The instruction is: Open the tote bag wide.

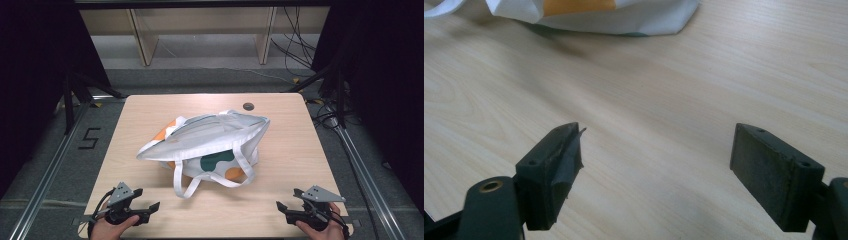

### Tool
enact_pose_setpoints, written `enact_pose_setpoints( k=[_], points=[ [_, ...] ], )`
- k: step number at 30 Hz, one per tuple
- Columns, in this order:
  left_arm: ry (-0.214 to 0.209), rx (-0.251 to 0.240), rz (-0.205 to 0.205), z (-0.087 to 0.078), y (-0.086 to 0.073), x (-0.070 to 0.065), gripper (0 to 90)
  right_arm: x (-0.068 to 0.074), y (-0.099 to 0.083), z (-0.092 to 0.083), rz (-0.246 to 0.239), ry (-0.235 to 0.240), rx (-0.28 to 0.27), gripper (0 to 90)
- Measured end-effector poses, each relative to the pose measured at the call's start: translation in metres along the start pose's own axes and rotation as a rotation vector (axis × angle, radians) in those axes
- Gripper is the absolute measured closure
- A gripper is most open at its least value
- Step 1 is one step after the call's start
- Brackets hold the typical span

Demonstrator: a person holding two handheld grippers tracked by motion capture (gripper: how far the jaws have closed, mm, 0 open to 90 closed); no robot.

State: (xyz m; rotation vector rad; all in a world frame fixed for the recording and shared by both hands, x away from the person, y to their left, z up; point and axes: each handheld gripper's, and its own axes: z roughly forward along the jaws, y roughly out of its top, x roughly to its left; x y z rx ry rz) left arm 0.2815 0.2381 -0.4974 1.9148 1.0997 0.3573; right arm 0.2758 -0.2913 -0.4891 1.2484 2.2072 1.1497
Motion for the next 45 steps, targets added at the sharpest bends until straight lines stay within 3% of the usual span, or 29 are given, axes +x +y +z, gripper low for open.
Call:
enact_pose_setpoints(
  k=[2,5,9,10,11,12,15,19,20,22,23,24,25,26,27,32,33,34,35,37,39,40,41,42,45],
  points=[
    [0.002,-0.001,0.021,-0.001,0.001,0.001,17.7,0.003,0.0,0.0,0.023,-0.002,0.008,21.5],
    [-0.004,-0.008,-0.009,0.0,0.002,0.0,17.7,0.0,0.002,0.0,-0.003,-0.015,0.001,21.1],
    [-0.004,0.002,0.019,-0.001,0.005,0.0,17.0,-0.001,0.005,0.0,-0.01,-0.007,-0.026,19.0],
    [-0.011,-0.01,-0.009,0.0,0.005,-0.002,16.9,0.001,0.006,-0.003,0.023,0.008,-0.018,17.6],
    [-0.011,-0.01,-0.009,0.0,0.005,-0.002,16.9,0.001,0.006,-0.003,0.023,0.008,-0.018,17.6],
    [-0.017,0.002,0.031,-0.002,0.008,-0.001,17.1,-0.001,0.01,-0.002,-0.007,0.009,-0.036,15.8],
    [-0.016,-0.011,0.013,-0.002,0.01,-0.004,18.5,-0.001,0.015,-0.003,-0.011,0.019,-0.044,15.6],
    [-0.036,-0.014,0.039,-0.005,0.017,-0.007,22.8,0.003,0.023,-0.006,-0.051,0.028,-0.043,22.7],
    [-0.037,-0.011,0.063,-0.007,0.02,-0.007,24.4,0.004,0.026,-0.007,-0.052,0.028,-0.045,23.5],
    [-0.042,-0.025,0.077,-0.008,0.025,-0.009,31.2,0.008,0.038,-0.009,-0.073,0.041,-0.055,33.0],
    [-0.042,-0.025,0.077,-0.008,0.025,-0.009,35.6,0.008,0.038,-0.009,-0.073,0.041,-0.055,33.0],
    [-0.031,-0.033,0.129,-0.01,0.029,-0.01,35.6,0.011,0.041,-0.01,-0.069,0.04,-0.055,36.7],
    [-0.03,-0.038,0.116,-0.011,0.033,-0.012,38.0,0.013,0.055,-0.013,-0.107,0.05,-0.073,40.2],
    [-0.03,-0.038,0.116,-0.011,0.033,-0.012,39.7,0.015,0.06,-0.014,-0.114,0.052,-0.075,43.2],
    [-0.039,-0.039,0.132,-0.012,0.037,-0.012,42.7,0.015,0.066,-0.014,-0.144,0.055,-0.092,45.6],
    [-0.083,-0.045,0.143,-0.011,0.049,-0.016,59.6,0.019,0.083,-0.013,-0.156,0.075,-0.103,53.2],
    [-0.089,-0.039,0.17,-0.011,0.052,-0.017,62.3,0.021,0.091,-0.012,-0.158,0.102,-0.096,60.2],
    [-0.096,-0.036,0.193,-0.011,0.055,-0.017,62.3,0.021,0.091,-0.012,-0.158,0.102,-0.096,60.2],
    [-0.1,-0.042,0.169,-0.009,0.056,-0.019,65.5,0.022,0.094,-0.012,-0.174,0.105,-0.103,62.7],
    [-0.093,-0.036,0.211,-0.008,0.061,-0.019,73.1,0.023,0.103,-0.011,-0.218,0.105,-0.115,70.7],
    [-0.109,-0.044,0.211,-0.006,0.065,-0.019,80.3,0.024,0.115,-0.011,-0.249,0.117,-0.119,79.7],
    [-0.113,-0.046,0.2,-0.005,0.068,-0.019,80.3,0.024,0.115,-0.011,-0.249,0.117,-0.119,79.7],
    [-0.101,-0.048,0.201,-0.005,0.071,-0.02,84.2,0.025,0.124,-0.01,-0.259,0.113,-0.152,85.4],
    [-0.105,-0.05,0.22,-0.005,0.075,-0.019,85.0,0.024,0.129,-0.011,-0.282,0.114,-0.148,86.8],
    [-0.104,-0.077,0.204,-0.005,0.092,-0.015,87.9,0.026,0.144,-0.012,-0.303,0.127,-0.148,90.0]
  ],
)
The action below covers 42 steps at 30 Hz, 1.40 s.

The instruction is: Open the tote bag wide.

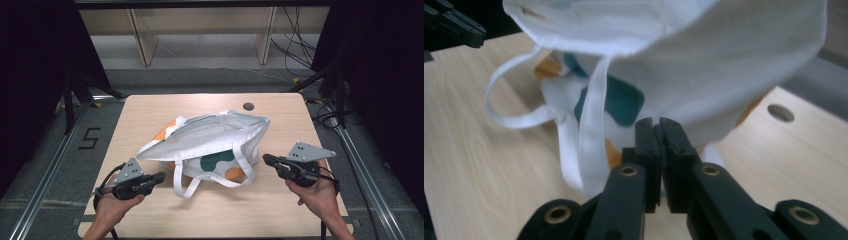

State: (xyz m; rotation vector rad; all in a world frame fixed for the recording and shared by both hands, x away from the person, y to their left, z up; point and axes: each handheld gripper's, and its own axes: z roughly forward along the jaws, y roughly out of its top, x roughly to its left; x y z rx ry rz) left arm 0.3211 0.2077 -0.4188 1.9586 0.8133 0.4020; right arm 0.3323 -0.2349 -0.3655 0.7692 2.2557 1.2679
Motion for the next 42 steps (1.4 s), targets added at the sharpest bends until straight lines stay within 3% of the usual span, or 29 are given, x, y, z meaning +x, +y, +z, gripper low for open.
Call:
enact_pose_setpoints(
  k=[2,4,5,10,15,19,21,22,23,27,28,29,32,33,34,36,37,39,40,41,42],
  points=[
    [0.004,-0.015,0.006,0.001,0.015,0.009,89.1,-0.002,0.018,0.003,-0.015,-0.002,-0.024,90.0],
    [0.017,-0.013,0.02,0.0,0.022,0.013,89.1,-0.003,0.023,0.004,-0.023,0.004,-0.016,90.0],
    [0.016,-0.019,0.015,0.002,0.03,0.017,89.1,-0.005,0.038,0.008,-0.04,0.006,-0.033,90.0],
    [0.017,-0.023,0.025,0.006,0.045,0.021,88.9,-0.008,0.06,0.018,-0.064,0.0,-0.042,90.0],
    [0.031,-0.019,0.022,0.018,0.06,0.032,88.3,-0.018,0.081,0.04,-0.093,-0.024,0.009,90.0],
    [0.046,-0.019,0.01,0.026,0.067,0.041,88.4,-0.026,0.086,0.054,-0.102,-0.051,0.051,90.0],
    [0.07,-0.03,-0.008,0.037,0.073,0.054,88.3,-0.033,0.087,0.067,-0.106,-0.1,0.079,90.0],
    [0.07,-0.03,-0.008,0.037,0.073,0.054,88.3,-0.033,0.087,0.067,-0.106,-0.1,0.079,90.0],
    [0.081,-0.026,-0.046,0.046,0.075,0.067,88.2,-0.043,0.084,0.076,-0.106,-0.119,0.107,90.0],
    [0.095,-0.002,-0.079,0.064,0.07,0.081,88.2,-0.056,0.074,0.088,-0.077,-0.155,0.17,90.0],
    [0.088,0.003,-0.099,0.07,0.067,0.085,88.4,-0.065,0.063,0.097,-0.028,-0.157,0.205,90.0],
    [0.091,0.018,-0.127,0.079,0.061,0.093,88.9,-0.069,0.058,0.101,-0.018,-0.153,0.238,90.0],
    [0.101,0.035,-0.149,0.087,0.055,0.101,89.2,-0.074,0.044,0.113,0.004,-0.138,0.277,90.0],
    [0.101,0.071,-0.165,0.094,0.05,0.11,89.3,-0.077,0.031,0.125,0.014,-0.144,0.326,90.0],
    [0.101,0.071,-0.165,0.094,0.05,0.11,89.3,-0.077,0.031,0.125,0.014,-0.144,0.326,90.0],
    [0.106,0.137,-0.175,0.109,0.04,0.119,89.4,-0.084,0.011,0.141,0.056,-0.118,0.366,90.0],
    [0.106,0.137,-0.175,0.109,0.04,0.119,89.4,-0.084,0.004,0.145,0.084,-0.108,0.383,90.0],
    [0.11,0.137,-0.186,0.118,0.033,0.118,89.5,-0.085,-0.004,0.152,0.095,-0.09,0.396,90.0],
    [0.108,0.154,-0.166,0.116,0.034,0.117,89.5,-0.083,-0.01,0.156,0.092,-0.102,0.397,90.0],
    [0.11,0.145,-0.172,0.115,0.035,0.116,89.4,-0.081,-0.008,0.154,0.081,-0.093,0.419,90.0],
    [0.109,0.14,-0.179,0.112,0.036,0.115,89.3,-0.08,-0.005,0.153,0.079,-0.105,0.4,90.0]
  ],
)
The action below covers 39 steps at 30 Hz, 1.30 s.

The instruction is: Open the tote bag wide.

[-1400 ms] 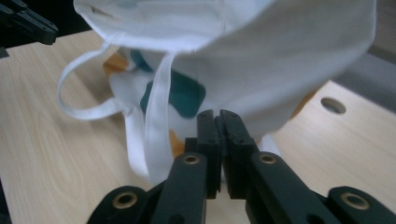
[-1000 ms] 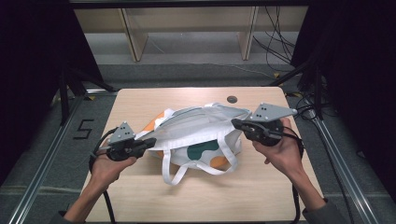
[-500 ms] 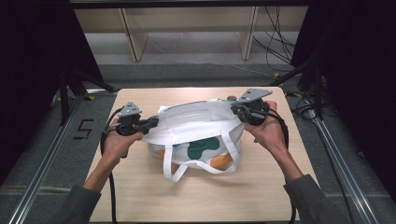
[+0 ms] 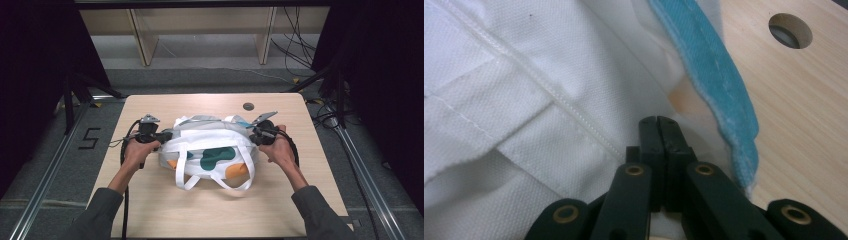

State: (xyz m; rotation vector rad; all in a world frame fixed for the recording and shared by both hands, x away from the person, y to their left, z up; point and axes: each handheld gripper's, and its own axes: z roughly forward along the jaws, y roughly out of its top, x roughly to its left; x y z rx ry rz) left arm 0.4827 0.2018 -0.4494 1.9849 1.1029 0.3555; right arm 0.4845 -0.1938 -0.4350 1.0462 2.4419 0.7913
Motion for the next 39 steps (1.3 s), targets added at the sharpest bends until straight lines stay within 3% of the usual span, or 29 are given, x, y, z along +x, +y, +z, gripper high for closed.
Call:
enact_pose_setpoints(
  k=[2,3,4,5,6,7,8,9,10,12,13,14,15,16,17,19,20,21,24,27,29,30,31,33,34,36,38,39],
  points=[
    [-0.021,-0.018,-0.017,-0.006,0.003,-0.001,88.9,0.0,0.007,-0.012,0.016,0.009,-0.019,90.0],
    [-0.033,-0.049,-0.002,-0.015,0.009,-0.004,88.9,0.0,0.013,-0.019,0.022,0.017,-0.084,90.0],
    [-0.033,-0.049,-0.002,-0.015,0.009,-0.004,88.8,0.0,0.013,-0.019,0.022,0.017,-0.084,90.0],
    [-0.053,-0.067,0.004,-0.018,0.015,-0.01,88.5,0.003,0.028,-0.03,-0.002,0.05,-0.126,90.0],
    [-0.053,-0.067,0.004,-0.018,0.015,-0.01,88.4,0.003,0.028,-0.03,-0.002,0.05,-0.126,90.0],
    [-0.079,-0.076,0.022,-0.018,0.022,-0.02,88.2,0.01,0.043,-0.033,-0.005,0.064,-0.147,90.0],
    [-0.079,-0.076,0.022,-0.018,0.022,-0.02,88.2,0.01,0.043,-0.033,-0.005,0.064,-0.147,90.0],
    [-0.102,-0.077,0.027,-0.015,0.027,-0.029,88.2,0.012,0.048,-0.031,-0.021,0.065,-0.157,90.0],
    [-0.115,-0.054,0.061,-0.012,0.03,-0.035,87.8,0.02,0.06,-0.018,-0.039,0.057,-0.166,90.0],
    [-0.115,-0.057,0.066,-0.007,0.03,-0.04,87.7,0.023,0.063,-0.013,-0.036,0.062,-0.153,90.0],
    [-0.121,-0.04,0.076,-0.003,0.032,-0.042,87.7,0.024,0.066,-0.007,-0.042,0.069,-0.127,90.0],
    [-0.118,-0.039,0.065,0.0,0.033,-0.043,88.0,0.028,0.068,0.006,-0.021,0.101,-0.067,90.0],
    [-0.124,-0.033,0.072,0.0,0.033,-0.042,88.0,0.027,0.067,0.007,-0.042,0.126,-0.041,90.0],
    [-0.124,-0.033,0.072,0.0,0.033,-0.042,88.0,0.027,0.067,0.007,-0.042,0.126,-0.041,90.0],
    [-0.128,-0.035,0.051,0.002,0.033,-0.04,88.0,0.029,0.063,0.003,-0.052,0.16,-0.022,90.0],
    [-0.124,-0.02,0.051,0.004,0.032,-0.037,88.0,0.033,0.055,-0.006,-0.057,0.211,0.005,90.0],
    [-0.124,-0.02,0.051,0.004,0.032,-0.037,88.1,0.033,0.055,-0.006,-0.057,0.211,0.005,90.0],
    [-0.127,-0.032,0.024,0.007,0.032,-0.035,88.2,0.04,0.042,-0.011,-0.12,0.258,0.011,90.0],
    [-0.123,-0.021,0.03,0.008,0.032,-0.033,88.7,0.049,0.031,-0.015,-0.154,0.288,0.048,90.0],
    [-0.124,-0.013,0.032,0.01,0.03,-0.034,89.1,0.078,-0.002,-0.015,-0.201,0.339,0.112,90.0],
    [-0.123,-0.018,0.027,0.01,0.031,-0.035,89.1,0.08,-0.007,-0.011,-0.23,0.335,0.11,90.0],
    [-0.118,-0.033,0.015,0.01,0.031,-0.037,89.0,0.082,-0.011,-0.006,-0.215,0.341,0.12,90.0],
    [-0.115,-0.036,0.044,0.006,0.032,-0.04,88.8,0.081,-0.008,-0.01,-0.153,0.344,0.122,90.0],
    [-0.124,-0.043,0.051,0.003,0.033,-0.045,88.7,0.078,-0.004,-0.012,-0.16,0.338,0.09,90.0],
    [-0.142,-0.064,0.062,-0.001,0.034,-0.054,88.6,0.071,0.012,-0.02,-0.147,0.312,-0.018,90.0],
    [-0.167,-0.06,0.088,-0.002,0.035,-0.063,88.6,0.07,0.026,-0.024,-0.142,0.281,-0.088,90.0],
    [-0.181,-0.032,0.125,0.001,0.033,-0.071,88.5,0.07,0.042,-0.019,-0.164,0.235,-0.096,90.0],
    [-0.195,-0.022,0.126,0.005,0.031,-0.076,88.5,0.071,0.049,-0.013,-0.175,0.219,-0.063,90.0]
  ],
)
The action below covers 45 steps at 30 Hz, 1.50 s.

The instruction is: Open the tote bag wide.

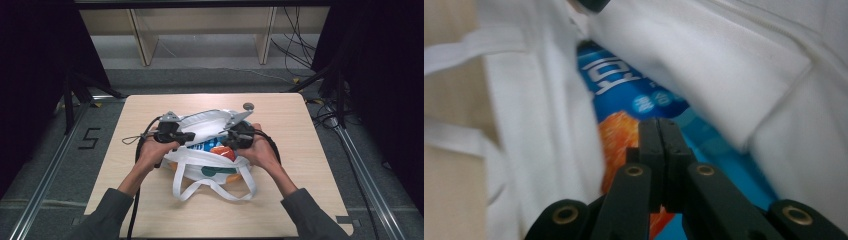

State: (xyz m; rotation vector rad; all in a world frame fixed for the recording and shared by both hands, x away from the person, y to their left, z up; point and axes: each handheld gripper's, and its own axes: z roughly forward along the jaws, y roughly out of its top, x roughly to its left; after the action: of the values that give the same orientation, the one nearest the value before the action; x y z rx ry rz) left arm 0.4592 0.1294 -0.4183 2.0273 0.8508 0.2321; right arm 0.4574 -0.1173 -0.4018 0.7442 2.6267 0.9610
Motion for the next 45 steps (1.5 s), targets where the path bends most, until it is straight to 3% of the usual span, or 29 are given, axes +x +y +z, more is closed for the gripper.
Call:
enact_pose_setpoints(
  k=[3,5,6,7,9,10,11,12,14,17,21,22,23,24,25,30,32,33,35,36,37,38,39,40,41,42,43,44,45],
  points=[
    [-0.047,0.103,0.056,0.008,-0.011,-0.009,88.8,-0.007,0.015,0.026,-0.021,-0.066,0.057,90.0],
    [-0.055,0.129,0.054,0.01,-0.017,-0.013,89.3,-0.011,0.02,0.036,-0.026,-0.09,0.067,90.0],
    [-0.06,0.16,0.077,0.01,-0.023,-0.015,89.3,-0.015,0.025,0.042,-0.023,-0.116,0.085,90.0],
    [-0.069,0.202,0.103,0.01,-0.034,-0.02,89.4,-0.024,0.032,0.056,-0.012,-0.179,0.108,90.0],
    [-0.083,0.19,0.084,0.009,-0.04,-0.024,89.5,-0.033,0.038,0.066,-0.006,-0.217,0.124,90.0],
    [-0.1,0.228,0.116,0.004,-0.051,-0.026,89.5,-0.038,0.042,0.07,0.023,-0.244,0.137,90.0],
    [-0.1,0.228,0.116,0.004,-0.051,-0.026,89.6,-0.042,0.044,0.074,0.035,-0.259,0.148,90.0],
    [-0.107,0.201,0.092,0.004,-0.062,-0.03,89.6,-0.05,0.044,0.08,0.061,-0.268,0.178,90.0],
    [-0.11,0.182,0.081,0.004,-0.066,-0.033,89.6,-0.057,0.042,0.089,0.111,-0.264,0.2,90.0],
    [-0.112,0.197,0.116,0.002,-0.062,-0.032,89.6,-0.064,0.039,0.094,0.162,-0.257,0.228,90.0],
    [-0.091,0.193,0.129,-0.003,-0.055,-0.031,88.8,-0.063,0.042,0.078,0.154,-0.235,0.172,90.0],
    [-0.089,0.173,0.125,-0.006,-0.05,-0.029,88.5,-0.061,0.042,0.058,0.143,-0.208,0.09,90.0],
    [-0.08,0.148,0.099,-0.007,-0.046,-0.028,88.5,-0.061,0.042,0.058,0.143,-0.208,0.09,90.0],
    [-0.066,0.122,0.096,-0.01,-0.036,-0.022,88.3,-0.055,0.04,0.036,0.173,-0.155,0.052,90.0],
    [-0.066,0.122,0.096,-0.01,-0.036,-0.022,88.2,-0.054,0.038,0.03,0.123,-0.151,0.034,90.0],
    [0.018,0.07,0.043,-0.01,0.001,0.007,87.5,-0.034,0.013,0.003,0.033,-0.075,0.065,90.0],
    [0.051,0.078,0.024,-0.005,0.009,0.019,87.8,-0.029,-0.003,0.0,0.022,-0.082,0.104,90.0],
    [0.051,0.078,0.024,-0.005,0.009,0.019,88.0,-0.028,-0.011,0.0,0.016,-0.07,0.111,90.0],
    [0.103,0.136,0.025,0.004,0.011,0.032,88.5,-0.028,-0.019,-0.004,0.017,-0.07,0.1,90.0],
    [0.132,0.182,0.006,0.011,0.006,0.044,89.3,-0.027,-0.032,-0.015,0.013,-0.06,0.131,90.0],
    [0.132,0.182,0.006,0.011,0.006,0.044,89.3,-0.024,-0.041,-0.019,0.027,-0.05,0.156,90.0],
    [0.173,0.226,0.017,0.014,0.0,0.054,89.4,-0.023,-0.052,-0.022,0.032,-0.034,0.161,90.0],
    [0.173,0.226,0.017,0.014,0.0,0.054,89.4,-0.023,-0.052,-0.022,0.032,-0.034,0.161,90.0],
    [0.153,0.193,-0.075,0.013,-0.008,0.068,89.5,-0.019,-0.077,-0.021,0.042,-0.013,0.164,90.0],
    [0.153,0.193,-0.075,0.013,-0.008,0.068,89.6,-0.016,-0.087,-0.019,0.089,0.007,0.112,90.0],
    [0.144,0.178,-0.09,0.014,-0.01,0.07,89.6,-0.016,-0.087,-0.019,0.089,0.007,0.112,90.0],
    [0.164,0.185,-0.069,0.015,-0.01,0.066,89.6,-0.016,-0.093,-0.018,0.098,0.006,0.101,90.0],
    [0.19,0.214,-0.018,0.014,-0.007,0.059,89.5,-0.014,-0.095,-0.015,0.095,-0.008,0.082,90.0],
    [0.19,0.214,-0.018,0.014,-0.007,0.059,89.5,-0.014,-0.095,-0.015,0.095,-0.008,0.082,90.0]
  ],
)
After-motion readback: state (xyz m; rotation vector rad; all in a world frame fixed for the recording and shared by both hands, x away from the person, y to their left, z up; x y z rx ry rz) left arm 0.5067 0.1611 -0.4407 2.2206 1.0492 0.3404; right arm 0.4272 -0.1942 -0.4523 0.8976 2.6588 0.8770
